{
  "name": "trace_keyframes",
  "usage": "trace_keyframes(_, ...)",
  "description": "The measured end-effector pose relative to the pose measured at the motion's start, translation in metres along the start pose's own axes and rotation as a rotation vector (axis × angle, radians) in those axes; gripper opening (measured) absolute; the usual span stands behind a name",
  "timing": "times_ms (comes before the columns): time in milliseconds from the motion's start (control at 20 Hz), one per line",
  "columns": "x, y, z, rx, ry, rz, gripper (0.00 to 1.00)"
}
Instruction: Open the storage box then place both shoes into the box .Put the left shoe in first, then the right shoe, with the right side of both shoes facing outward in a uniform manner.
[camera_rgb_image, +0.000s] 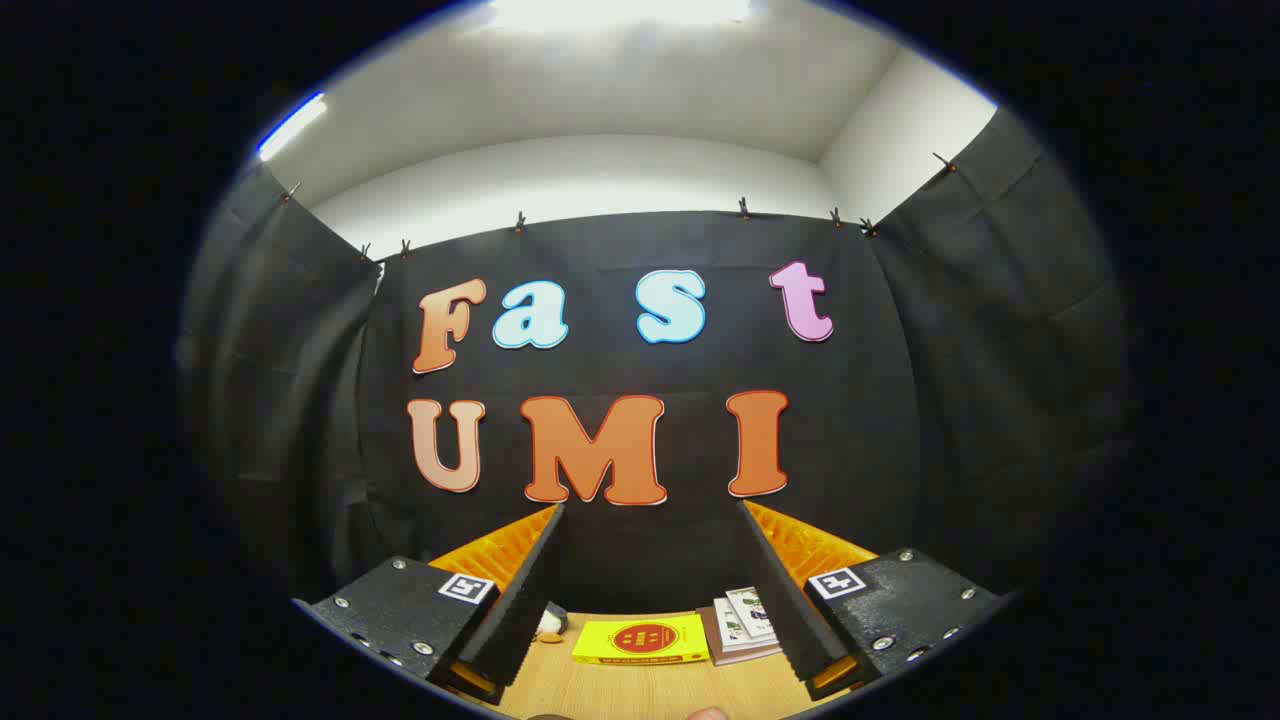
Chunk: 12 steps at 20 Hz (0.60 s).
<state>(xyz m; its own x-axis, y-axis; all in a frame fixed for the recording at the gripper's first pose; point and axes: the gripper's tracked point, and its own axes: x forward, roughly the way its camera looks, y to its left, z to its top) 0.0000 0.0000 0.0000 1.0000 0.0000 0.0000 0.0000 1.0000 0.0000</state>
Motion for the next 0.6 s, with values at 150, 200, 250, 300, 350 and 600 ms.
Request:
trace_keyframes(150,-0.002,0.006,0.009,0.008,-0.036,0.025,0.98)
trace_keyframes(200,-0.004,0.007,0.010,0.004,-0.044,0.031,0.98)
trace_keyframes(250,-0.004,0.009,0.008,-0.001,-0.044,0.036,0.98)
trace_keyframes(300,-0.005,0.013,0.007,-0.006,-0.040,0.045,0.98)
trace_keyframes(350,-0.006,0.015,0.006,-0.009,-0.034,0.050,0.98)
trace_keyframes(600,-0.008,0.022,0.011,-0.011,-0.047,0.063,0.98)
